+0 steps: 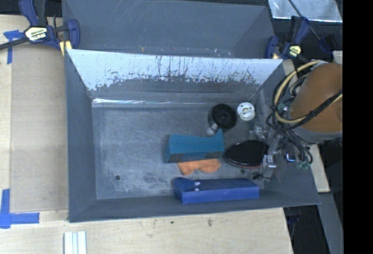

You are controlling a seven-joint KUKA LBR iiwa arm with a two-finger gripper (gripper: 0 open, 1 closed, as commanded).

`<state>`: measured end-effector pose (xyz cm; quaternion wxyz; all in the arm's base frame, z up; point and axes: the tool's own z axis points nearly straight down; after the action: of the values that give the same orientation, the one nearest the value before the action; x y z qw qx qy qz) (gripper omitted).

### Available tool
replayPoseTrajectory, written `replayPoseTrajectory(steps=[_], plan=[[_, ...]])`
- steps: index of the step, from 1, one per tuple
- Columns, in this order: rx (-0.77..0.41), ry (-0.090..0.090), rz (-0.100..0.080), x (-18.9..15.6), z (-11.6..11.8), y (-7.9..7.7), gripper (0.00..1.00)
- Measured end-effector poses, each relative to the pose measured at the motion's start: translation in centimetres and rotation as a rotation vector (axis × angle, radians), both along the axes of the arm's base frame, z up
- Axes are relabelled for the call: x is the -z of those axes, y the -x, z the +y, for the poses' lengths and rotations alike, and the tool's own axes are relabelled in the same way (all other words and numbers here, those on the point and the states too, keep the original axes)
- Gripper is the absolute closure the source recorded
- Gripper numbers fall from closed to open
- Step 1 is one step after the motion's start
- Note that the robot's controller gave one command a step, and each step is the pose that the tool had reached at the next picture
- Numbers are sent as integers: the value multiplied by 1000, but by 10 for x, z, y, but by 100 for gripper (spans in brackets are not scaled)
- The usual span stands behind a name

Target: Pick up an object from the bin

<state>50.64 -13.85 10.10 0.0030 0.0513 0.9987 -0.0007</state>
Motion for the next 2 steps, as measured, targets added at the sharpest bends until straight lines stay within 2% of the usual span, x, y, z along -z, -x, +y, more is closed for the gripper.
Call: replayPoseTrajectory(steps=[1, 2], plan=[[51, -2, 4, 30, 1, 8, 0], [-16, 0, 3, 31, 1, 1, 100]])
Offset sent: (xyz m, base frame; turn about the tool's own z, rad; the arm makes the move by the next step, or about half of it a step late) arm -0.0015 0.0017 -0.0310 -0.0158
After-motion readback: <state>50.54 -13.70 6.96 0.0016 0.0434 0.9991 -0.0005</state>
